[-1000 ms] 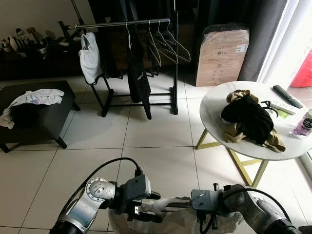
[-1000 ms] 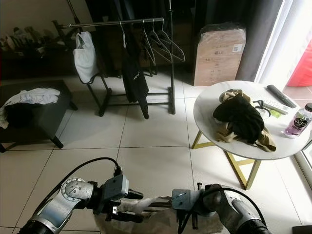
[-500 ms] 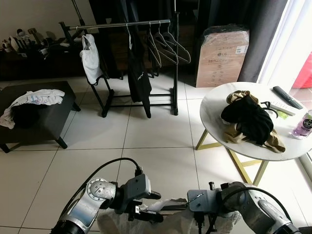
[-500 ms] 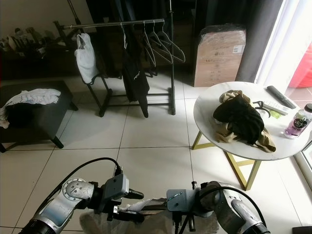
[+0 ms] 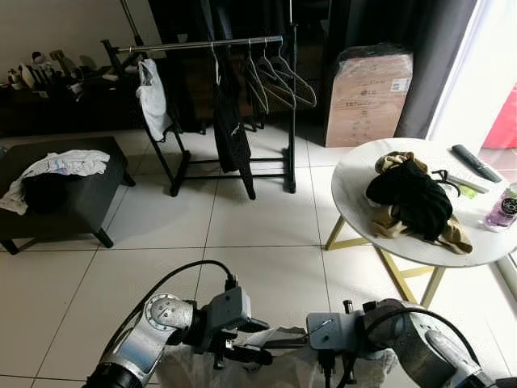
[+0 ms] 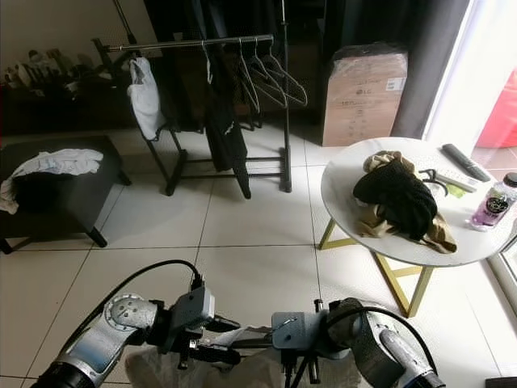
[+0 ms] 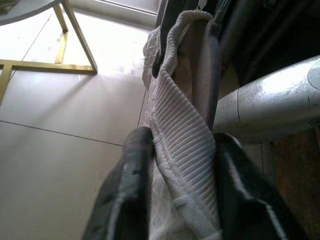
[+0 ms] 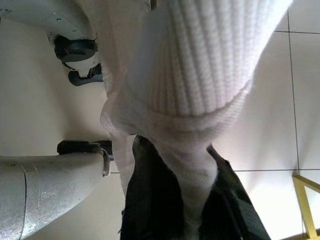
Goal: Hang hanger
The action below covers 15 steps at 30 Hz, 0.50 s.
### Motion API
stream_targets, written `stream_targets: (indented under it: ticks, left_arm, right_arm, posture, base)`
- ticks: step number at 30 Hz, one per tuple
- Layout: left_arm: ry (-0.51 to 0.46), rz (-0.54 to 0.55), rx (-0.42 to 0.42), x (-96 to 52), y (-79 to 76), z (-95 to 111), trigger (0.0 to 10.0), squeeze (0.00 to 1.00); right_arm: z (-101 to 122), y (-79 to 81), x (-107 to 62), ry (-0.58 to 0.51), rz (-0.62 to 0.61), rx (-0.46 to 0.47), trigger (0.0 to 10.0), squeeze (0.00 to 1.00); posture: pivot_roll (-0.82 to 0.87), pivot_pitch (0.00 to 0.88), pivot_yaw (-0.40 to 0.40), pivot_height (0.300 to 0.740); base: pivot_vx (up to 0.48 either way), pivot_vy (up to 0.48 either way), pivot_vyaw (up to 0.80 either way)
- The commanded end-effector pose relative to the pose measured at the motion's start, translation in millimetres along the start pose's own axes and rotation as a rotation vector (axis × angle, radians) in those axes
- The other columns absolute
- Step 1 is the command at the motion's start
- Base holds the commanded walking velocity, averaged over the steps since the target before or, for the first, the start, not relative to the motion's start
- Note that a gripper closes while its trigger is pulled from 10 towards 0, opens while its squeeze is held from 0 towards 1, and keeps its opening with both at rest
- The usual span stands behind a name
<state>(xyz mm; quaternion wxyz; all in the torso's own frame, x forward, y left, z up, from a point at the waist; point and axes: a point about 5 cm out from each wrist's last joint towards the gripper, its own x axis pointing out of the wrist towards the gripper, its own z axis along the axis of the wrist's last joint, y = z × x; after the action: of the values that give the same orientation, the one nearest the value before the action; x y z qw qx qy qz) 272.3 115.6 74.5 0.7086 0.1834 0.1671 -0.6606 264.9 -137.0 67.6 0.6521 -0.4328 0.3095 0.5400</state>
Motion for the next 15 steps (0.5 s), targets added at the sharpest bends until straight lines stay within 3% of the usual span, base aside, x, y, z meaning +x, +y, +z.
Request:
stream_targets:
  ticks: [1, 15]
  left_arm:
    - [0.005, 0.002, -0.021, -2.9, 2.0, -2.1, 0.0, 0.00]
    - [0.012, -0.003, -0.036, -2.2, 3.2, -2.4, 0.0, 0.00]
  right_arm:
    - [11.1, 1.4, -2.6, -0.037, 0.000, -0.019, 10.0, 0.00]
    - [11.8, 0.6, -3.9, -0.032, 0.005, 0.000, 10.0, 0.00]
  posture:
    - [-0.13, 0.113, 0.084, 0.740]
    - [-0.13, 0.115, 0.082, 0.740]
  base:
    - [0.000, 0.000, 0.00]
    - [0.000, 0.000, 0.00]
